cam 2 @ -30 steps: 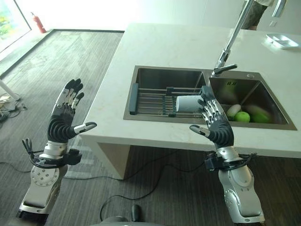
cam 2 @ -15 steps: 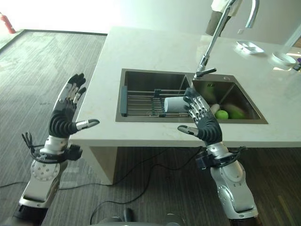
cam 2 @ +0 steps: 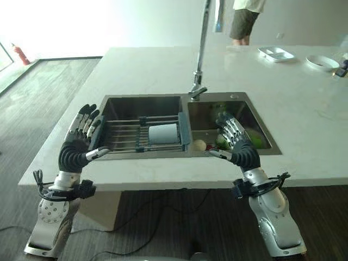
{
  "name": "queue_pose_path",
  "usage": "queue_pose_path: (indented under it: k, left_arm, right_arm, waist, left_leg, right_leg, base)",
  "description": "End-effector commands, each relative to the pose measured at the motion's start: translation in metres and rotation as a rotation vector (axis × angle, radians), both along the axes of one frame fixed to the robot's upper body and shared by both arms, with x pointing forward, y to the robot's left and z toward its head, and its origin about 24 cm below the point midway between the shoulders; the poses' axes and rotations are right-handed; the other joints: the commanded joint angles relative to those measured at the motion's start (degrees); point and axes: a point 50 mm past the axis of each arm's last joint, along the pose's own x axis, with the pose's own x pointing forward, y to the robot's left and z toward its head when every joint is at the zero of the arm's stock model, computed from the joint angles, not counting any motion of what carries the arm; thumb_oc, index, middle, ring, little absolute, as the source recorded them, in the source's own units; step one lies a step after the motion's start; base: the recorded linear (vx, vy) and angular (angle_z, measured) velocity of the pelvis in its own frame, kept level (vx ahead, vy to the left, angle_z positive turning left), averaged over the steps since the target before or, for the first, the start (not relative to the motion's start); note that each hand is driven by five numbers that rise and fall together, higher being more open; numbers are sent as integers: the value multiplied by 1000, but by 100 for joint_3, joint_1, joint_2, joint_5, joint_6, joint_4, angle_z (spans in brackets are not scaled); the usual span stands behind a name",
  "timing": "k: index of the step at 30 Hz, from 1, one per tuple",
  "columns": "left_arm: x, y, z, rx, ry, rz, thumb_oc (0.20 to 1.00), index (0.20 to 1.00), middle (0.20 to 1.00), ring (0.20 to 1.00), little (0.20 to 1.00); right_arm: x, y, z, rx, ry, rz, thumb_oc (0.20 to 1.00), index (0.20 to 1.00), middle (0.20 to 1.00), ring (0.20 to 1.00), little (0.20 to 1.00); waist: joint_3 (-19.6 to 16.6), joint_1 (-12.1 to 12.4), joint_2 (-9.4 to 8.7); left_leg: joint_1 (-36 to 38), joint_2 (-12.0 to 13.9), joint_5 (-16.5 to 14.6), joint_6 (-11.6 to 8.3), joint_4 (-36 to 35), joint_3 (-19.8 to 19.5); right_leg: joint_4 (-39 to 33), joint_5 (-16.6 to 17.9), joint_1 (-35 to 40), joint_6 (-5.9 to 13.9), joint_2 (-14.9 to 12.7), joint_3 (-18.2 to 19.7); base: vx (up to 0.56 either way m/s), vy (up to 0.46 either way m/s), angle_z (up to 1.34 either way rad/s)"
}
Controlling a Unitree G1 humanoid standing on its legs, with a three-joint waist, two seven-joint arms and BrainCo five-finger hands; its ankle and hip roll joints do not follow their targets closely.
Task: Place the dishes in the dishwasher.
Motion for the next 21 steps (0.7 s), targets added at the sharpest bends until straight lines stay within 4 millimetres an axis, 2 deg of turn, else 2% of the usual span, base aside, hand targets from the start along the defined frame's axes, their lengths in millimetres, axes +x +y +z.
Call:
queue_pose_path:
  k: [1,4,5,8,10,12,14,16,17,19,21]
  left_arm:
    - [-4,7,30,50,-129,-60,1000,1000,1000,1000,1000]
    - [-6,10,27,31,-134,-53,1000,1000,1000,1000,1000]
    - [-7,9,28,31,-147,-56,1000,1000,1000,1000,1000]
    - [-8,8,30,11,-171,-51,1000,1000,1000,1000,1000]
    - [-4,5,30,8,-190,-61,1000,1000,1000,1000,1000]
    - [-1,2,30,5,-192,-79,1000,1000,1000,1000,1000]
    - [4,-1,31,13,-184,-107,1000,1000,1000,1000,1000]
    - [7,-5,33,28,-188,-126,1000,1000,1000,1000,1000]
    - [10,-9,35,50,-187,-152,1000,1000,1000,1000,1000]
    - [10,-14,38,77,-185,-191,1000,1000,1000,1000,1000]
    - [13,-19,35,134,-153,-216,1000,1000,1000,1000,1000]
  right_arm:
    - [-4,0,32,36,-183,-5,1000,1000,1000,1000,1000]
    - [-3,-4,30,15,-183,-35,1000,1000,1000,1000,1000]
    - [-4,-4,30,-9,-190,-57,1000,1000,1000,1000,1000]
    - [-4,-3,31,-33,-191,-62,1000,1000,1000,1000,1000]
    - [-5,-5,30,-59,-193,-72,1000,1000,1000,1000,1000]
    - [-5,-8,32,-66,-194,-77,1000,1000,1000,1000,1000]
    - [-6,-8,33,-9,-191,-56,1000,1000,1000,1000,1000]
    - [-10,-5,32,45,-195,-39,1000,1000,1000,1000,1000]
    - [-10,-1,30,60,-198,-27,1000,1000,1000,1000,1000]
    - [-7,4,29,73,-191,-13,1000,1000,1000,1000,1000]
    - [-3,10,27,81,-174,12,1000,1000,1000,1000,1000]
  waist:
    - [28,-15,-428]
    - [96,-50,-349]
    - [120,-24,-335]
    - [143,-5,-255]
    - [177,27,-178]
    - [178,73,-206]
    - [96,84,-315]
    - [70,84,-408]
    - [80,134,-481]
    - [74,259,-540]
    - [91,323,-562]
  left_leg:
    - [382,-783,-259,-49,286,-4]
    - [45,-770,-32,-115,933,-49]
    - [-50,-784,-150,-90,707,18]
    - [-61,-676,163,-170,-218,200]
    - [-529,-555,496,-323,-236,117]
    - [-685,-550,487,-345,-236,157]
    - [-621,-710,355,-243,-236,253]
    - [-543,-831,255,-143,-236,260]
    - [-497,-943,173,-26,-236,235]
    - [-490,-1066,127,100,-236,240]
    - [-462,-1158,93,235,-236,202]
  right_leg:
    - [-2,95,3,304,-508,520]
    - [-2,-17,128,182,-446,519]
    - [-2,-121,224,217,-439,503]
    - [-2,-190,289,296,-501,455]
    - [-2,-328,424,315,-544,410]
    - [-2,-489,607,349,-606,355]
    - [-2,-435,732,547,-887,174]
    - [28,-367,733,638,-1021,147]
    - [239,-389,717,682,-1139,98]
    - [598,-480,703,668,-1219,-46]
    - [1344,-337,449,647,-1231,-23]
  base:
    - [73,-217,34]
    - [85,-53,42]
    - [146,109,30]
    - [159,236,26]
    - [210,373,22]
    - [225,463,10]
    - [241,571,-17]
    - [147,319,-20]
    - [162,352,-18]
    - [156,340,6]
    - [123,236,-16]
